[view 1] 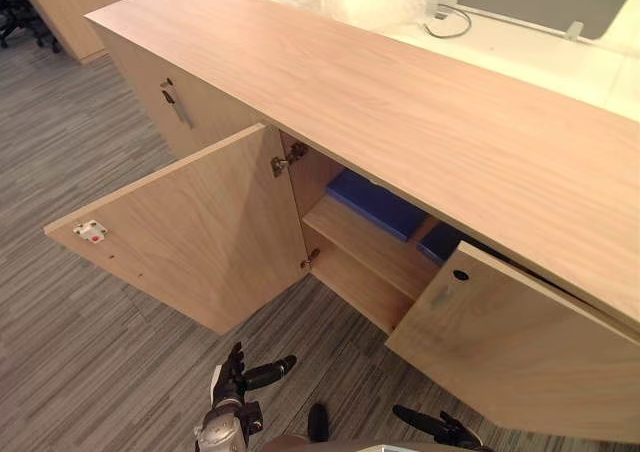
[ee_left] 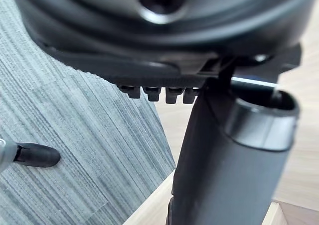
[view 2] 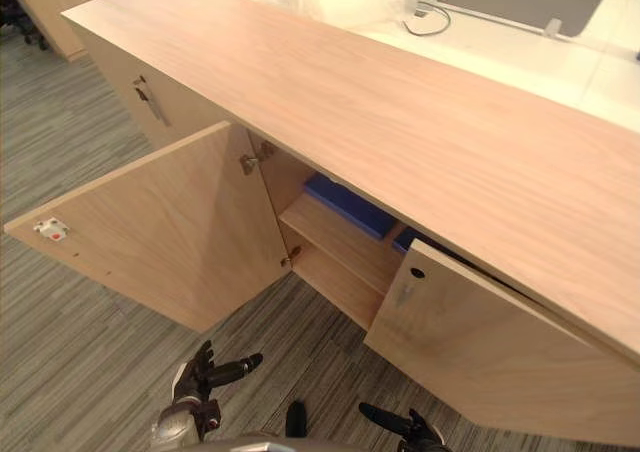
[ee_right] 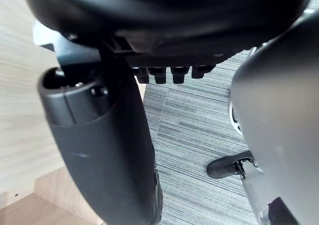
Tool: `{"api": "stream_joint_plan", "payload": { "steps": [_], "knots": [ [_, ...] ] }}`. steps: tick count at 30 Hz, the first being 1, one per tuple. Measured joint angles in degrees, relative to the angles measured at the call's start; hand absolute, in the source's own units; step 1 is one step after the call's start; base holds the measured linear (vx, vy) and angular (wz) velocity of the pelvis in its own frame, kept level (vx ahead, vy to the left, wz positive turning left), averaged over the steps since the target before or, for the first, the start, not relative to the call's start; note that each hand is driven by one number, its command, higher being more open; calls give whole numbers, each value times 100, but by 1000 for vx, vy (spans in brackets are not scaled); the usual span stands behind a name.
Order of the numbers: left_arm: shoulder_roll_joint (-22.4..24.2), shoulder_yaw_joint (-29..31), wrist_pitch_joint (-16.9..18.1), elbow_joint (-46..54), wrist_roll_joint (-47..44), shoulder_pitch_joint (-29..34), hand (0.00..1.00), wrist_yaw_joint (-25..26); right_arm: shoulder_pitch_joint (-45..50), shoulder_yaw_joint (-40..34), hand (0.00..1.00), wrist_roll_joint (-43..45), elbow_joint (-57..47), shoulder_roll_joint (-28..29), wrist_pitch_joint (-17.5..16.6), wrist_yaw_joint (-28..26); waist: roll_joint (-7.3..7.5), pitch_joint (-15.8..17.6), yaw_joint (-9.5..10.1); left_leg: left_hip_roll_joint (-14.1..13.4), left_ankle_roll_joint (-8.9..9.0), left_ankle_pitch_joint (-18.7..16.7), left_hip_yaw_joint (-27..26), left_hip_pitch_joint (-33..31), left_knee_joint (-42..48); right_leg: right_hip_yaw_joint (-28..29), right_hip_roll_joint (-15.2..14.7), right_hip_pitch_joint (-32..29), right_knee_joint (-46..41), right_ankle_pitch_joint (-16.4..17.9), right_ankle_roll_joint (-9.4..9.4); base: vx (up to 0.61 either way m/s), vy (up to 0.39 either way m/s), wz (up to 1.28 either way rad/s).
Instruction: Walk over to the cabinet, pick up the folder, carry it to the office cabinet, place the folder inside the office cabinet, then close the office cabinet door
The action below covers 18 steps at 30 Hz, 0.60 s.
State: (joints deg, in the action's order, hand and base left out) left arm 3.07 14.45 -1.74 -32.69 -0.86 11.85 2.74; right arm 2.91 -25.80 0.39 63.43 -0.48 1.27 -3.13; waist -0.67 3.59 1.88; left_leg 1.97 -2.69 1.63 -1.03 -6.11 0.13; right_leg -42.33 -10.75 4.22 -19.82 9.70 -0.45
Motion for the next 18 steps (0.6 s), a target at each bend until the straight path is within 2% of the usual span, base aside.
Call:
{"api": "stream_joint_plan", "payload": {
  "steps": [1, 2, 3, 4, 5, 8, 10, 13, 15, 18],
  "knots": [
    [34, 6, 0, 12, -15, 54, 100, 15, 9, -6, 100, 13, -50, -14, -13, 8, -57, 22, -4, -101, 6, 5, 27, 74, -2, 16, -12, -78, -154, 192, 67, 127, -120, 0],
    [30, 48, -2, 14, -22, 73, 100, 69, 2, -1, 100, 49, -142, 39, -19, 11, -41, 28, 9, -163, 11, 5, 22, 121, -4, 11, 9, -79, 206, 291, 126, 88, -111, -1],
    [27, 49, -3, 15, -24, 96, 100, 86, 4, -2, 100, 99, -198, 62, -20, 12, -25, 25, 2, -164, 27, 4, 22, 140, -7, 13, -17, -93, 425, 270, 127, 81, -146, -2],
    [14, 55, -3, 26, -43, 85, 100, 98, 1, -2, 100, 203, -242, 85, -18, 12, 18, 30, 7, -114, 87, -16, 11, 201, -24, 18, -98, -119, 787, -67, 117, 32, -128, 9],
    [2, 36, -14, 30, -86, 83, 100, 89, 4, -13, 100, 203, -249, 101, -7, 14, 45, 27, -3, -86, 168, -17, 28, 321, -110, 56, -180, -60, 766, -86, 332, 20, -155, -5],
    [4, 218, -12, 109, -160, 151, 100, 73, 9, -25, 100, 204, -262, 49, -5, 12, -79, -7, 9, -200, 283, 57, -14, 481, -317, 50, -67, -1, 809, -71, 348, -8, -116, -12],
    [19, 549, -9, 201, -377, 183, 100, 105, 31, -80, 100, 214, -259, 32, 1, 27, -115, -26, -3, -241, 342, 105, -24, 537, -430, 53, -5, 22, 863, -65, 343, -16, -68, -3],
    [59, 1179, -9, 392, -628, 224, 100, 248, 93, -126, 100, 215, -250, 58, 43, 34, -63, 0, 6, -236, 345, 135, -18, 605, -503, 51, 4, 76, 907, -55, 355, 0, 0, 0],
    [115, 1819, -13, 673, -766, 237, 100, 383, 189, -209, 100, 217, -222, 102, 44, 26, 74, -26, 19, -188, 349, 130, -4, 589, -502, 48, -44, 66, 903, -23, 406, -8, 12, 4],
    [167, 2644, -12, 1165, -920, 204, 100, 743, 241, -349, 100, 220, -85, 90, 48, -8, 140, -77, 97, -102, 330, 117, 38, 589, -501, 43, -118, 76, 891, -15, 418, 7, 34, 8]
  ]
}}
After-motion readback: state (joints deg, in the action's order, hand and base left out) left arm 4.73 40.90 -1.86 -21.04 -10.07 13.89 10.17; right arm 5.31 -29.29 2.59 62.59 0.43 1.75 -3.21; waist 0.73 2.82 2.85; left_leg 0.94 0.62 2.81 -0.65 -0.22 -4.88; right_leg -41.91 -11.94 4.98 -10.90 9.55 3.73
